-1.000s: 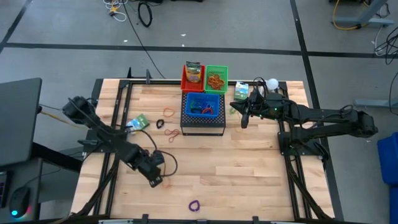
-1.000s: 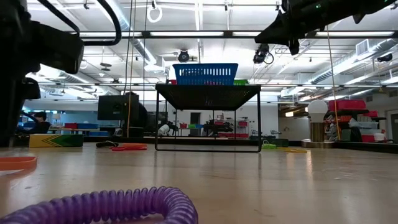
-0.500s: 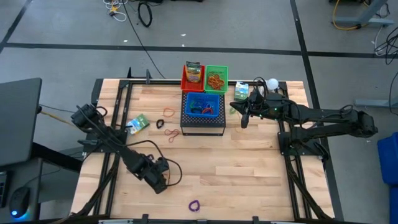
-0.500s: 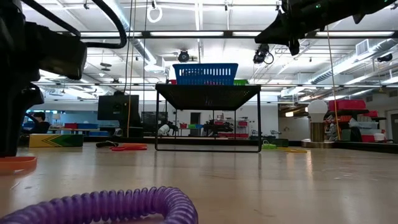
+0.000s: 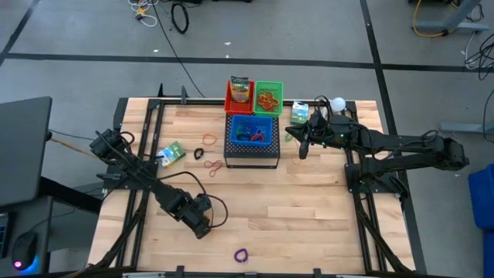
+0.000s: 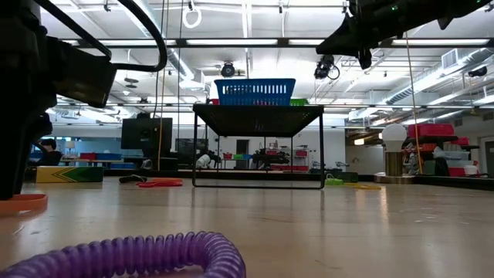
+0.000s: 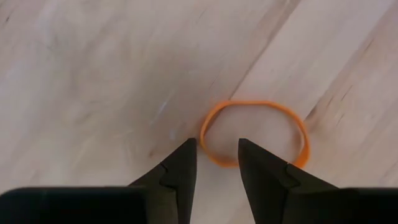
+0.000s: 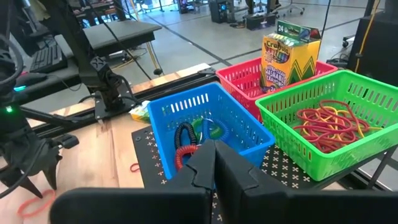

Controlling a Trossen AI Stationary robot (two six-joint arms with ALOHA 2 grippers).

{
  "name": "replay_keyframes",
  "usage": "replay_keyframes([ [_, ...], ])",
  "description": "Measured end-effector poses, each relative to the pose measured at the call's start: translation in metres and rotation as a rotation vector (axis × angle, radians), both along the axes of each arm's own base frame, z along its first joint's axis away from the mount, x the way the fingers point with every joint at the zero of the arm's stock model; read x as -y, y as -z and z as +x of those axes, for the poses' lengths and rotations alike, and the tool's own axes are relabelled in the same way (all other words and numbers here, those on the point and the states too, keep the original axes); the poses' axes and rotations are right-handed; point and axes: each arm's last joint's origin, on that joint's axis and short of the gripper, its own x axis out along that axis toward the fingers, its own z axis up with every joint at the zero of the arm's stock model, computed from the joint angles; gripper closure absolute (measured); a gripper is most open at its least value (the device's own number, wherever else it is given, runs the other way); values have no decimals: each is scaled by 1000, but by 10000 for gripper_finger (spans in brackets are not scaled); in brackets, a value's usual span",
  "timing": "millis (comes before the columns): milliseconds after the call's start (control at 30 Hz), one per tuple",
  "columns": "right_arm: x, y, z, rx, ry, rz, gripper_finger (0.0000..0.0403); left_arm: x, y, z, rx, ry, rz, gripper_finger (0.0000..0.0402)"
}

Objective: Pick & Place Office Desk Supplies
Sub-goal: Put the orange rubber band into the green bin on the shelf

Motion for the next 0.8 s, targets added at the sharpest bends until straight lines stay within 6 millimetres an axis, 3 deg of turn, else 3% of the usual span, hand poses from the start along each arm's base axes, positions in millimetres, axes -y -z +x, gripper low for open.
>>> replay_keyframes([
  [567,0,0,0,-3,-2,-8,392,0,1,8,70,46,24,253],
  [800,0,0,0,-2,-2,-8,392,-3,0,11,43,43,-12,207],
])
